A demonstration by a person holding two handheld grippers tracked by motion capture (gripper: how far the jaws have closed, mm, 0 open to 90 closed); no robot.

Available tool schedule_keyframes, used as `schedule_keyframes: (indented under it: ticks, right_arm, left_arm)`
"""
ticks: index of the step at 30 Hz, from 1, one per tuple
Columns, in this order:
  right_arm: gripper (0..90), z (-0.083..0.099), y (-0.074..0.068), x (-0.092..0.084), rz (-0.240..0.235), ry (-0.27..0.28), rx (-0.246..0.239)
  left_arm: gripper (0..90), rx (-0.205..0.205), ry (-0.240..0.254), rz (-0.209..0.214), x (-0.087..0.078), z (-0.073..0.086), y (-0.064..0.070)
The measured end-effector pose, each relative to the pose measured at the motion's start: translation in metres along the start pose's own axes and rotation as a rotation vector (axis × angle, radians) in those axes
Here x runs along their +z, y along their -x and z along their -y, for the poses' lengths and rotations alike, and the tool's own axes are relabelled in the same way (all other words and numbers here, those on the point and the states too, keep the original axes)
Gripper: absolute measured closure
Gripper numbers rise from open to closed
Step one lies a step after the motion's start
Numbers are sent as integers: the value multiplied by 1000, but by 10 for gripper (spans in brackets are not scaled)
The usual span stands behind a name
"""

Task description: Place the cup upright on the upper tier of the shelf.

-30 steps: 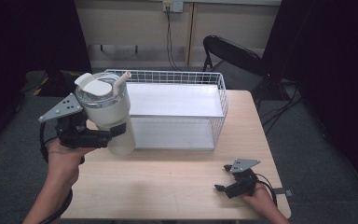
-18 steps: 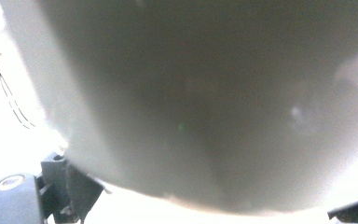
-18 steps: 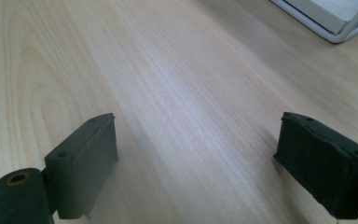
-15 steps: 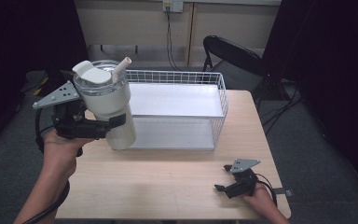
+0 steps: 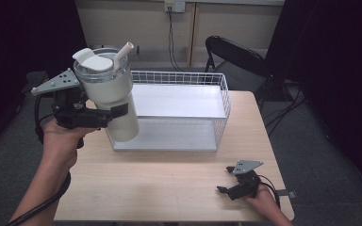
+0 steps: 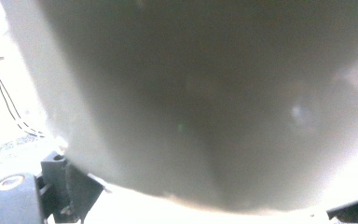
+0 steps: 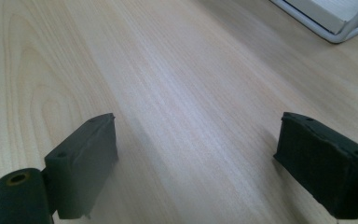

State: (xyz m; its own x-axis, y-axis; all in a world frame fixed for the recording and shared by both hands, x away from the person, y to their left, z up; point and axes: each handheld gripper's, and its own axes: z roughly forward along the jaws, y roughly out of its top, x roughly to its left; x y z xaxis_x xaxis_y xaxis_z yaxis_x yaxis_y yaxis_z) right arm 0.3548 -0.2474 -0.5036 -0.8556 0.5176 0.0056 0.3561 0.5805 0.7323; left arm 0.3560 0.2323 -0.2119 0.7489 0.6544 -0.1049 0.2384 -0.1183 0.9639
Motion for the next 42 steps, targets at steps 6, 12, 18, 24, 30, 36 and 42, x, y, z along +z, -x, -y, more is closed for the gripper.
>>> schedule_keyframes:
  ticks: [6, 12, 18, 24, 30, 36, 42]
  right_arm:
    - [117, 0, 0, 0, 0, 0, 0]
    - [117, 0, 0, 0, 0, 0, 0]
    - [117, 0, 0, 0, 0, 0, 0]
    - [117, 0, 0, 0, -1, -1, 0]
    - [117, 0, 0, 0, -1, -1, -1]
    - [118, 0, 0, 0, -1, -1, -1]
    - [117, 0, 0, 0, -1, -1, 0]
  left_arm:
    - [103, -13, 12, -1, 2, -6, -4]
    - [103, -11, 21, -15, 4, -13, -7]
    - [103, -3, 23, -28, 7, -20, -10]
    - [103, 0, 24, -40, 13, -25, -14]
    - [103, 1, 25, -44, 20, -29, -18]
    - [103, -4, 25, -52, 25, -32, -22]
    - [103, 7, 26, -53, 30, -36, -23]
